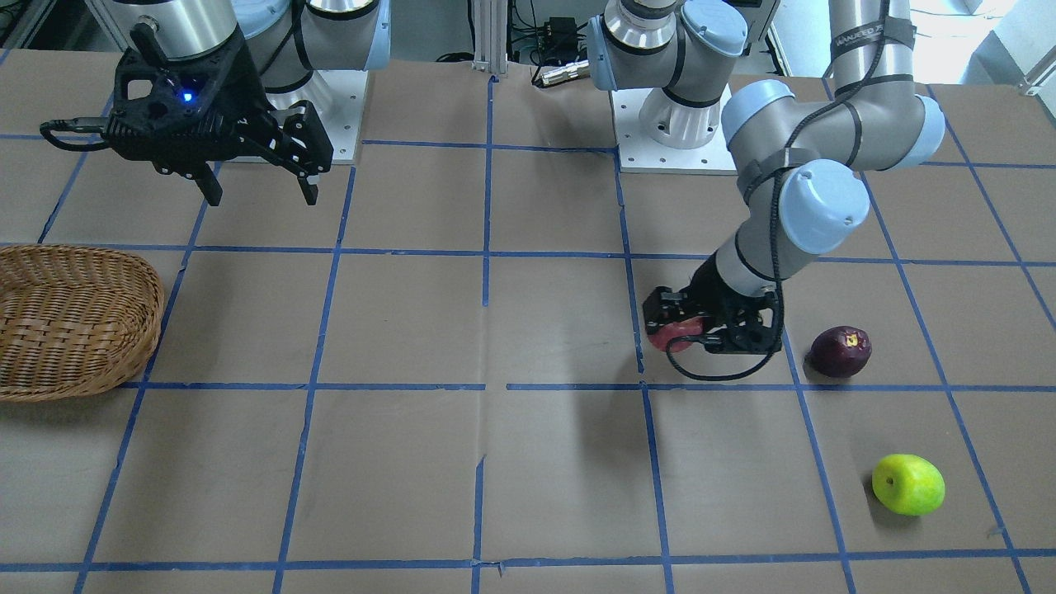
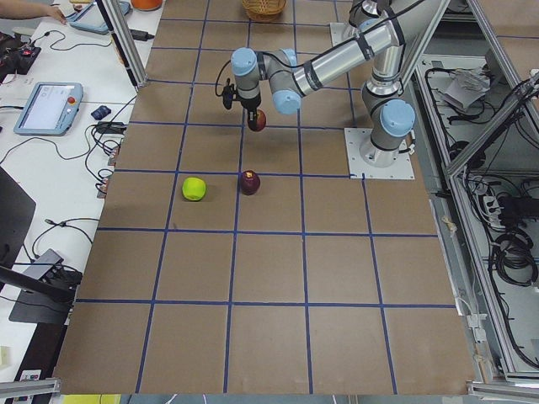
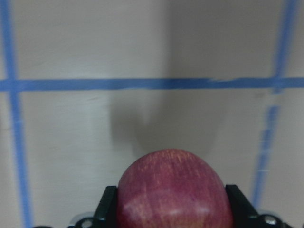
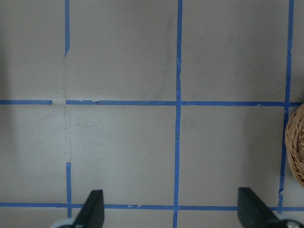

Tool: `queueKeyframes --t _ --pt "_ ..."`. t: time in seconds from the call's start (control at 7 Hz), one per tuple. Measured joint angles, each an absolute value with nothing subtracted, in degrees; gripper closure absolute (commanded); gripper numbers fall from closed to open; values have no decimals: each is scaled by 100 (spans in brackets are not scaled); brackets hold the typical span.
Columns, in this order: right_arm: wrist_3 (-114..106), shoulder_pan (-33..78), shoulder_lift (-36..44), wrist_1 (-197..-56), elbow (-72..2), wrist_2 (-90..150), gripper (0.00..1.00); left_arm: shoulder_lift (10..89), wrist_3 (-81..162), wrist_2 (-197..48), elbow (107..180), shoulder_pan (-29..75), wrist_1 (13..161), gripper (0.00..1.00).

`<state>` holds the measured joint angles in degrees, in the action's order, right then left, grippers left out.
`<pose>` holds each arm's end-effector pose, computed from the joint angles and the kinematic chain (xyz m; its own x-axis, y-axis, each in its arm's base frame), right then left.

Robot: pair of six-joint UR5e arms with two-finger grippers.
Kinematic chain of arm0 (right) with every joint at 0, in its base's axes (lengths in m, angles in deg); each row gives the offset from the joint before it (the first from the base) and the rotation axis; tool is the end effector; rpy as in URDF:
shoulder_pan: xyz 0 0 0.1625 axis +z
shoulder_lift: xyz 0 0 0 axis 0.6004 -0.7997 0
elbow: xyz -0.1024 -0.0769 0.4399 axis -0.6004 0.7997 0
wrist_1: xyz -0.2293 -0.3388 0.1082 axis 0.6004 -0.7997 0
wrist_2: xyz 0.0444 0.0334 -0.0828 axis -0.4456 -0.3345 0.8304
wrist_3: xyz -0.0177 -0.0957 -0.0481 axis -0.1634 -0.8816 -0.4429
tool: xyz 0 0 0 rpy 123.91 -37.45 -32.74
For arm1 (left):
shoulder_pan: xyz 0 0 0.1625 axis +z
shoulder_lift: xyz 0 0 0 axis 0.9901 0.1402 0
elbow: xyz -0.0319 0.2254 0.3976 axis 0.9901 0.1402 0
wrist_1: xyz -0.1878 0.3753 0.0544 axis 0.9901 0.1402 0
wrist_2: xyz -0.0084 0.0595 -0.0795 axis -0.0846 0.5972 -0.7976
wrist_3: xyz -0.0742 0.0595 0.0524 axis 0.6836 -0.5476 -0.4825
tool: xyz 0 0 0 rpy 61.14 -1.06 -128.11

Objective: Put all apples into basket
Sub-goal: 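Carry the red apple to the table center and open the left gripper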

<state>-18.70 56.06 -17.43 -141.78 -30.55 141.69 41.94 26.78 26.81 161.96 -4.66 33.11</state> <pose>0.1606 -0.4925 0.5383 -0.9996 -0.0209 -0.0192 -0.0192 0.9964 -0.0831 -0.1205 -0.5380 0.2857 -0.9807 -0.0910 0.1729 -0.0790 0.9940 0.0752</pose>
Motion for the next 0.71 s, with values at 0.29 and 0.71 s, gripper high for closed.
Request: queueKeyframes --t 0.29,0.71 --pt "-1870 5602 -1754 -14176 -3057 14175 0 4696 4029 2256 15787 -1679 2561 100" --pt "-1868 5605 -1745 -14180 -3061 14157 0 5426 4441 2176 15627 -2344 1461 0"
